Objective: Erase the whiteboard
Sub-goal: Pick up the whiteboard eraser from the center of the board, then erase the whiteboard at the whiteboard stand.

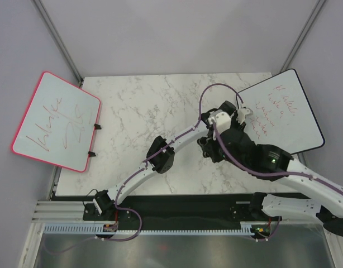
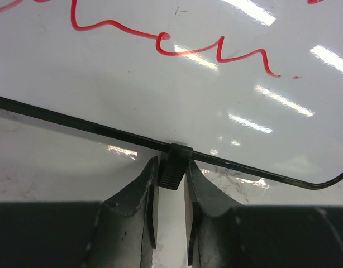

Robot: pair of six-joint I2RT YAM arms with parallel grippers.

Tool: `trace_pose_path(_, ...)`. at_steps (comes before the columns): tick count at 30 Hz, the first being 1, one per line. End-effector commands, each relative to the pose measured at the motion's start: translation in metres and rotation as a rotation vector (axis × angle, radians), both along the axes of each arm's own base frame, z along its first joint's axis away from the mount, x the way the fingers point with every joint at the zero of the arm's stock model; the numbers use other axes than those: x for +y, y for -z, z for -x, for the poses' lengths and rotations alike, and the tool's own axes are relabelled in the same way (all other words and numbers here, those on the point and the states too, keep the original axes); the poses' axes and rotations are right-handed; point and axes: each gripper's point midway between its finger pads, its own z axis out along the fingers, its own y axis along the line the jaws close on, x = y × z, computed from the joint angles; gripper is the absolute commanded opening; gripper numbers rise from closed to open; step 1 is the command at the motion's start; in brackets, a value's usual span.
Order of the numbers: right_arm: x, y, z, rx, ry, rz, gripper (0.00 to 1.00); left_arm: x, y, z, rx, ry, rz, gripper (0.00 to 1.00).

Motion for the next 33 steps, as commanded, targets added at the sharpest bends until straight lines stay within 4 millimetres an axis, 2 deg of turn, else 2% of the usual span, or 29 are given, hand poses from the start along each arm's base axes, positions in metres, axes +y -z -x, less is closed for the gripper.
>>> trace_pose_path(1, -0.073, -0.055, -0.032, -0.188, 0.284, 0.108, 0.00, 0.008, 0.014, 0.000, 0.052, -0.055, -0.057, 0.02)
trace_pose_path(2, -0.085, -0.063, -0.045, -0.207, 0.361, 0.130, 0.00, 0.008, 0.014, 0.000, 0.053, -0.055, -0.058, 0.02)
trace_pose_path(3, -0.121, -0.080, -0.068, -0.221, 0.513, 0.156, 0.00, 0.008, 0.014, 0.000, 0.051, -0.054, -0.057, 0.02)
trace_pose_path(4, -0.137, -0.081, -0.079, -0.206, 0.564, 0.186, 0.00, 0.008, 0.015, -0.001, 0.052, -0.055, -0.060, 0.02)
trace_pose_path(5, -0.150, -0.075, -0.096, -0.180, 0.623, 0.239, 0.00, 0.008, 0.013, -0.001, 0.050, -0.055, -0.057, 0.02)
trace_pose_path(6, -0.183, -0.081, -0.110, -0.179, 0.747, 0.260, 0.00, 0.007, 0.014, 0.000, 0.050, -0.053, -0.058, 0.02)
trace_pose_path(8, -0.216, -0.076, -0.134, -0.150, 0.848, 0.370, 0.00, 0.008, 0.014, -0.001, 0.049, -0.055, -0.060, 0.02)
trace_pose_path(9, -0.244, -0.089, -0.147, -0.174, 0.943, 0.371, 0.00, 0.008, 0.014, -0.001, 0.050, -0.056, -0.060, 0.02)
trace_pose_path(11, -0.269, -0.088, -0.173, -0.179, 0.977, 0.431, 0.00, 0.008, 0.014, -0.001, 0.050, -0.057, -0.059, 0.02)
trace_pose_path(12, -0.296, -0.091, -0.187, -0.189, 1.043, 0.412, 0.00, 0.007, 0.014, 0.000, 0.050, -0.057, -0.058, 0.02)
trace_pose_path(13, -0.305, -0.087, -0.199, -0.172, 1.051, 0.403, 0.00, 0.008, 0.014, -0.001, 0.051, -0.059, -0.060, 0.02)
trace_pose_path(14, -0.315, -0.064, -0.220, -0.110, 1.052, 0.460, 0.00, 0.008, 0.014, -0.001, 0.051, -0.059, -0.060, 0.02)
trace_pose_path(15, -0.327, -0.075, -0.233, -0.133, 1.090, 0.477, 0.00, 0.008, 0.015, -0.001, 0.052, -0.059, -0.061, 0.02)
trace_pose_path(16, -0.331, -0.070, -0.245, -0.125, 1.103, 0.509, 0.00, 0.008, 0.016, -0.001, 0.052, -0.059, -0.061, 0.02)
trace_pose_path(17, -0.336, -0.047, -0.264, -0.073, 1.077, 0.592, 0.00, 0.008, 0.015, -0.001, 0.051, -0.061, -0.060, 0.02)
trace_pose_path(18, -0.345, -0.062, -0.273, -0.101, 1.099, 0.655, 0.00, 0.008, 0.015, -0.001, 0.054, -0.062, -0.061, 0.02)
trace_pose_path(19, -0.349, -0.059, -0.282, -0.094, 1.099, 0.697, 0.00, 0.008, 0.015, -0.001, 0.055, -0.061, -0.060, 0.02)
trace_pose_path(20, -0.352, -0.038, -0.298, -0.053, 1.074, 0.751, 0.00, 0.008, 0.014, -0.002, 0.054, -0.063, -0.057, 0.02)
trace_pose_path(21, -0.355, -0.046, -0.307, -0.070, 1.063, 0.782, 0.00, 0.008, 0.014, -0.002, 0.058, -0.064, -0.056, 0.02)
trace_pose_path(23, -0.353, -0.031, -0.327, -0.049, 1.010, 0.805, 0.00, 0.008, 0.014, -0.003, 0.062, -0.068, -0.055, 0.02)
trace_pose_path(24, -0.367, -0.027, -0.330, -0.035, 1.005, 0.827, 0.00, 0.008, 0.014, -0.002, 0.063, -0.067, -0.055, 0.02)
trace_pose_path(26, -0.373, -0.011, -0.340, -0.013, 0.974, 0.857, 0.00, 0.009, 0.013, -0.004, 0.064, -0.072, -0.052, 0.02)
trace_pose_path(30, -0.399, 0.020, -0.341, 0.062, 0.996, 0.930, 0.00, 0.009, 0.015, -0.006, 0.069, -0.081, -0.055, 0.02)
trace_pose_path(33, -0.398, 0.048, -0.337, 0.121, 0.970, 0.949, 0.00, 0.009, 0.015, -0.007, 0.070, -0.091, -0.056, 0.02)
